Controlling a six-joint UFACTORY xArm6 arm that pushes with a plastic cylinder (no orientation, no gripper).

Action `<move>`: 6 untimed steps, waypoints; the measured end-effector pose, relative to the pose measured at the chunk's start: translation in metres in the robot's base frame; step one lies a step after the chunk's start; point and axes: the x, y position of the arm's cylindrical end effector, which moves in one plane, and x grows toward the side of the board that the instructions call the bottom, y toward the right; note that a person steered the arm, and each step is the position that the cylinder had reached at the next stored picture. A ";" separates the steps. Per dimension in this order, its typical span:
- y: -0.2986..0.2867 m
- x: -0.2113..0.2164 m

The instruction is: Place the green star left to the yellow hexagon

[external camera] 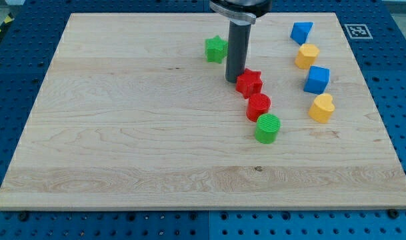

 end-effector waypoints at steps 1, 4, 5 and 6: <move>-0.006 0.000; -0.139 -0.055; -0.136 -0.097; -0.090 -0.106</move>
